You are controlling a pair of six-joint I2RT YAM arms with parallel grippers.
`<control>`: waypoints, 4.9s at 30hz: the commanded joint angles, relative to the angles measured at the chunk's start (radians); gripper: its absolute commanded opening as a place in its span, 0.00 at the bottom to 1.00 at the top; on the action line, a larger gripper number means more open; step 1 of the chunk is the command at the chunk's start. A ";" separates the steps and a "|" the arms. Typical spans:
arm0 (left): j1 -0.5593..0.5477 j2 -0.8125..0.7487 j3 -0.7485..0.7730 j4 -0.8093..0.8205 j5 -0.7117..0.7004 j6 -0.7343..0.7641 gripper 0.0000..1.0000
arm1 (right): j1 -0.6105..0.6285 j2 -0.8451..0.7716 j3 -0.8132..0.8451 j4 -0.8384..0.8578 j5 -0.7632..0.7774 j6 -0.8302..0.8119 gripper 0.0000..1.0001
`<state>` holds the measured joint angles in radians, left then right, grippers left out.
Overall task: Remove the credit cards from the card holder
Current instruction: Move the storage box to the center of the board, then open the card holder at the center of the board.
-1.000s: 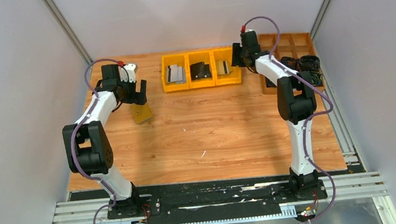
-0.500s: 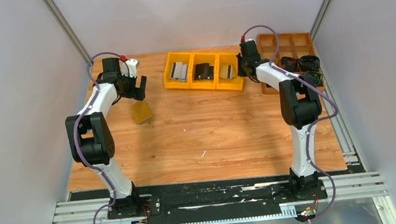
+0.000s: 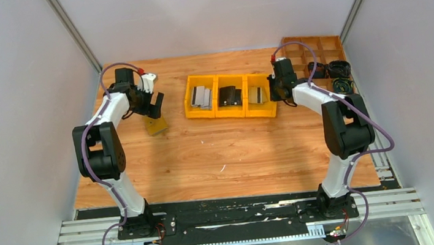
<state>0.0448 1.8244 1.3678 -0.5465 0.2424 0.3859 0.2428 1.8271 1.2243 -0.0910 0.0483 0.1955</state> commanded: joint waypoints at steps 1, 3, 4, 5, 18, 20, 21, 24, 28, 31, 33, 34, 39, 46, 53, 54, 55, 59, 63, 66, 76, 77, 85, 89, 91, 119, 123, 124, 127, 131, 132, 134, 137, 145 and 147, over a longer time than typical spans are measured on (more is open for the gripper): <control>0.006 0.012 -0.027 -0.075 0.002 0.087 0.99 | 0.013 -0.059 -0.039 -0.074 -0.006 -0.115 0.00; 0.006 0.008 -0.035 -0.078 0.003 0.099 0.99 | 0.013 -0.056 -0.025 -0.098 -0.009 -0.151 0.00; 0.006 0.006 -0.037 -0.081 0.008 0.107 1.00 | 0.015 -0.051 -0.015 -0.116 -0.013 -0.169 0.00; 0.006 0.005 -0.037 -0.087 0.014 0.120 1.00 | 0.015 -0.046 -0.007 -0.133 -0.014 -0.182 0.00; 0.048 0.088 0.106 -0.079 0.050 0.092 1.00 | 0.017 -0.155 0.031 -0.163 0.025 -0.202 0.64; 0.065 0.112 0.136 -0.093 0.076 0.104 0.98 | 0.021 -0.189 0.029 -0.158 -0.001 -0.173 0.77; 0.070 0.127 0.154 -0.105 0.088 0.114 0.97 | 0.028 -0.211 0.028 -0.158 -0.015 -0.159 0.79; 0.078 0.187 0.232 -0.195 0.141 0.158 0.90 | 0.070 -0.268 0.021 -0.159 -0.029 -0.146 0.81; 0.078 0.281 0.322 -0.280 0.182 0.206 0.84 | 0.139 -0.356 0.003 -0.162 -0.065 -0.118 0.82; 0.079 0.344 0.375 -0.330 0.186 0.226 0.79 | 0.185 -0.413 -0.017 -0.154 -0.080 -0.092 0.83; 0.079 0.377 0.415 -0.370 0.179 0.238 0.76 | 0.215 -0.446 -0.024 -0.144 -0.082 -0.078 0.83; 0.079 0.389 0.425 -0.389 0.177 0.250 0.74 | 0.227 -0.456 -0.022 -0.143 -0.086 -0.075 0.84; 0.079 0.378 0.410 -0.431 0.206 0.287 0.64 | 0.272 -0.473 0.012 -0.154 -0.129 -0.051 0.85; 0.080 0.245 0.241 -0.448 0.289 0.319 0.38 | 0.311 -0.410 0.038 -0.152 -0.295 0.030 0.86; 0.079 0.100 0.067 -0.448 0.386 0.305 0.10 | 0.440 -0.332 0.039 -0.110 -0.296 0.043 0.86; 0.079 0.084 0.053 -0.448 0.406 0.292 0.05 | 0.466 -0.320 0.036 -0.093 -0.295 0.046 0.86; 0.079 0.070 0.040 -0.450 0.428 0.276 0.01 | 0.484 -0.308 0.033 -0.078 -0.300 0.048 0.86; 0.075 0.009 0.005 -0.482 0.513 0.248 0.00 | 0.549 -0.248 0.031 -0.020 -0.352 0.062 0.87; 0.057 -0.094 -0.009 -0.528 0.560 0.254 0.00 | 0.588 -0.191 0.010 0.099 -0.441 0.072 0.87; 0.027 -0.176 -0.024 -0.571 0.575 0.288 0.00 | 0.592 -0.157 -0.006 0.210 -0.524 0.082 0.87; -0.154 -0.396 0.010 -0.668 0.589 0.335 0.00 | 0.585 -0.133 -0.041 0.337 -0.630 -0.024 0.89; -0.175 -0.405 0.028 -0.684 0.583 0.332 0.00 | 0.581 -0.141 -0.054 0.354 -0.657 -0.031 0.89; -0.299 -0.477 0.133 -0.750 0.563 0.264 0.00 | 0.559 -0.217 -0.163 0.495 -0.864 -0.011 0.90; -0.305 -0.498 0.179 -0.757 0.590 0.217 0.00 | 0.560 -0.291 -0.261 0.648 -0.946 0.118 0.78; -0.307 -0.508 0.193 -0.756 0.608 0.200 0.00 | 0.559 -0.331 -0.307 0.724 -0.965 0.162 0.63; -0.313 -0.612 0.143 -0.753 0.810 0.112 0.46 | 0.513 -0.302 -0.015 0.238 -1.357 0.041 0.00; -0.313 -0.609 0.138 -0.755 0.815 0.112 0.26 | 0.512 -0.298 0.012 0.177 -1.352 -0.001 0.02; -0.313 -0.606 0.135 -0.755 0.814 0.115 0.21 | 0.511 -0.298 0.016 0.169 -1.343 -0.007 0.05; -0.313 -0.585 0.129 -0.757 0.805 0.118 0.03 | 0.512 -0.303 0.027 0.163 -1.258 -0.006 0.25; -0.313 -0.529 0.149 -0.742 0.727 0.050 0.00 | 0.507 -0.345 0.032 0.147 -0.914 0.032 0.50; -0.313 -0.522 0.151 -0.708 0.685 0.010 0.00 | 0.508 -0.362 0.023 0.150 -0.786 0.059 0.56; -0.312 -0.533 0.132 -0.591 0.573 -0.117 0.00 | 0.511 -0.411 -0.014 0.175 -0.549 0.142 0.72; -0.311 -0.595 0.065 -0.372 0.405 -0.279 0.00 | 0.567 -0.513 -0.095 0.199 -0.138 0.233 0.75; -0.312 -0.697 -0.097 -0.011 0.341 -0.625 0.00 | 0.679 -0.473 -0.030 0.181 -0.028 0.381 0.73; -0.311 -0.690 -0.099 -0.001 0.352 -0.679 0.00 | 0.692 -0.436 -0.001 0.185 -0.071 0.405 0.71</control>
<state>-0.2642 1.1328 1.2793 -0.7181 0.6075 -0.0967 0.9073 1.3174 1.1709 0.0921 -0.0582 0.4992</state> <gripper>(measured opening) 0.075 0.724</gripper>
